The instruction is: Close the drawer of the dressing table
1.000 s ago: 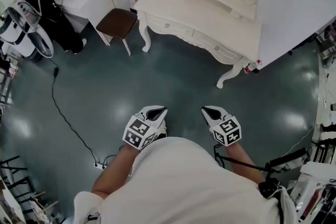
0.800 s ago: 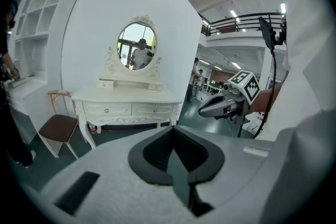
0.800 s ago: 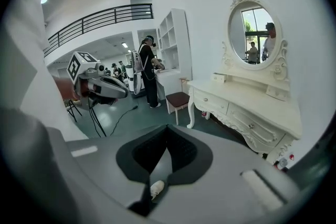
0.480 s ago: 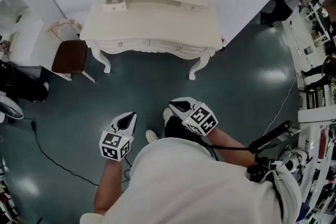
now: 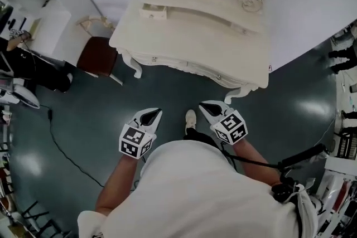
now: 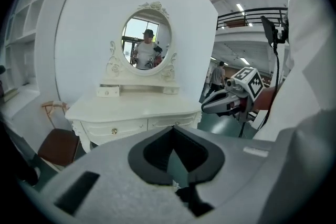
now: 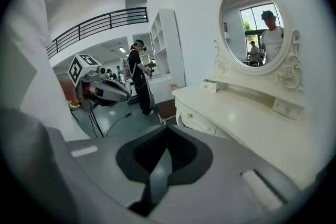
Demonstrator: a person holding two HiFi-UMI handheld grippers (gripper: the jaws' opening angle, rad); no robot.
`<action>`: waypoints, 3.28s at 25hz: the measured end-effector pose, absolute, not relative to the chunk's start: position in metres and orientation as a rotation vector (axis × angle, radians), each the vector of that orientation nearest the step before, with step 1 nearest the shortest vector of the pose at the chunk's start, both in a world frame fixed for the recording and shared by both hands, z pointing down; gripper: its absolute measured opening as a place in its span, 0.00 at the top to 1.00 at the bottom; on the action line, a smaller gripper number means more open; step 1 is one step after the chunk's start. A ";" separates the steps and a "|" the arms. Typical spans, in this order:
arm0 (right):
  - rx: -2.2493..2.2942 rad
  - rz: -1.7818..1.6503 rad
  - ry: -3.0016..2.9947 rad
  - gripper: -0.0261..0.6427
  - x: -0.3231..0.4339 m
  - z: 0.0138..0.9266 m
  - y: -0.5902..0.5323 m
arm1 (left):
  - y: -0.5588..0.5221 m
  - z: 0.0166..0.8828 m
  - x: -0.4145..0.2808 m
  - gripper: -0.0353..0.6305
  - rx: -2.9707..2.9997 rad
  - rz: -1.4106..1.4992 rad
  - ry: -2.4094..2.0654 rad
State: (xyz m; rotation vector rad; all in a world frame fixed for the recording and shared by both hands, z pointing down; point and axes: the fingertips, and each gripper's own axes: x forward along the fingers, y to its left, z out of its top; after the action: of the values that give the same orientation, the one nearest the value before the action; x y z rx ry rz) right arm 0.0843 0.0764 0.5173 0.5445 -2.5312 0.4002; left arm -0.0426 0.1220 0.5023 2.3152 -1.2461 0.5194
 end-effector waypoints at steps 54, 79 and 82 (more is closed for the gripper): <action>1.257 0.716 -2.129 0.96 0.066 0.508 -0.183 | -0.375 0.640 -0.220 0.73 2.093 0.730 -1.284; 1.303 0.763 -2.083 0.96 0.062 0.515 -0.198 | -0.405 0.647 -0.218 0.81 2.119 0.748 -1.247; 1.310 0.774 -2.076 0.96 0.063 0.516 -0.198 | -0.411 0.646 -0.218 0.81 2.124 0.747 -1.253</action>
State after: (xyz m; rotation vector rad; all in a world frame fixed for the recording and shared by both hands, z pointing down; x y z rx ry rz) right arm 0.0632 -0.1980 0.5162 1.3097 -2.0759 0.7741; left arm -0.2177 -0.4114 0.6465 2.1244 -1.2529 0.7474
